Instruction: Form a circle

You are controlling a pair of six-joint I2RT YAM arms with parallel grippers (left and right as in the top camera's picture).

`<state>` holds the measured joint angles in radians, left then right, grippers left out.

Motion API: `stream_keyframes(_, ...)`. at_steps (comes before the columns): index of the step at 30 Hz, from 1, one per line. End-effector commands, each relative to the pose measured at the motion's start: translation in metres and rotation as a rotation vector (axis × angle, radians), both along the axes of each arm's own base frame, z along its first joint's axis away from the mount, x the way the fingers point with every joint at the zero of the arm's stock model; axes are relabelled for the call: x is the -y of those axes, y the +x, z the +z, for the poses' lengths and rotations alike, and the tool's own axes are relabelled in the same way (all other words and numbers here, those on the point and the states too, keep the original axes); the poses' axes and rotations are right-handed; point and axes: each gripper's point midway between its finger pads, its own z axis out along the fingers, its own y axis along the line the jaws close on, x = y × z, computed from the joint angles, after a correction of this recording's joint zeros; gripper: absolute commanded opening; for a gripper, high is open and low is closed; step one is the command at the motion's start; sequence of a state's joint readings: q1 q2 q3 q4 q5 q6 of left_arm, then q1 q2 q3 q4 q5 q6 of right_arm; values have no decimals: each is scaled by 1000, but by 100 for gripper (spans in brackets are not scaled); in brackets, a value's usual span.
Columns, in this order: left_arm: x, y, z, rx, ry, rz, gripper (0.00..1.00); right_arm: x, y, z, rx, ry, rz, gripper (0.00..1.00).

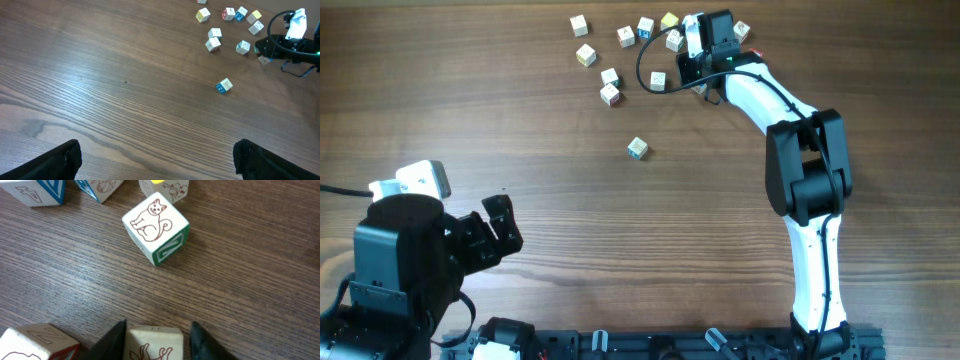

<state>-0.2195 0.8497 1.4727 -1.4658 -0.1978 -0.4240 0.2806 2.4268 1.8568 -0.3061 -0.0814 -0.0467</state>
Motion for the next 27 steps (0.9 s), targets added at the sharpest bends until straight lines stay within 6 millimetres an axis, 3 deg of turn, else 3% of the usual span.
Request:
stream_keyframes(1, -3, 1, 0, 4, 5, 20, 100, -4, 4, 6, 9, 8, 0, 33)
stream_keyframes(6, -3, 1, 0, 4, 5, 20, 100, -4, 4, 46, 54, 20, 0, 22)
stream_keyframes(9, -3, 1, 0, 4, 5, 20, 100, -2, -2, 87, 88, 31, 0, 17)
stream_keyframes(12, -3, 1, 0, 4, 5, 20, 100, 2, -17, 144, 122, 59, -18, 16)
stream_keyframes(13, -3, 1, 0, 4, 5, 20, 100, 4, -23, 162, 131, 67, -23, 15)
stream_keyframes(14, -3, 1, 0, 4, 5, 20, 100, 8, -38, 193, 142, 85, -32, 16)
stream_keyframes(17, -3, 1, 0, 4, 5, 20, 100, 18, -73, 246, 160, 96, -32, 15)
stream_keyframes(20, -3, 1, 0, 4, 6, 20, 100, 30, -114, 278, 120, 116, -65, 15)
stream_keyframes(22, -3, 1, 0, 4, 5, 19, 100, 36, -138, 281, 58, 124, -95, 15)
stream_keyframes(24, -3, 1, 0, 4, 5, 20, 100, 42, -156, 267, -44, 125, -140, 14)
stream_keyframes(27, -3, 1, 0, 4, 5, 20, 100, 48, -181, 219, -227, 96, -197, 11)
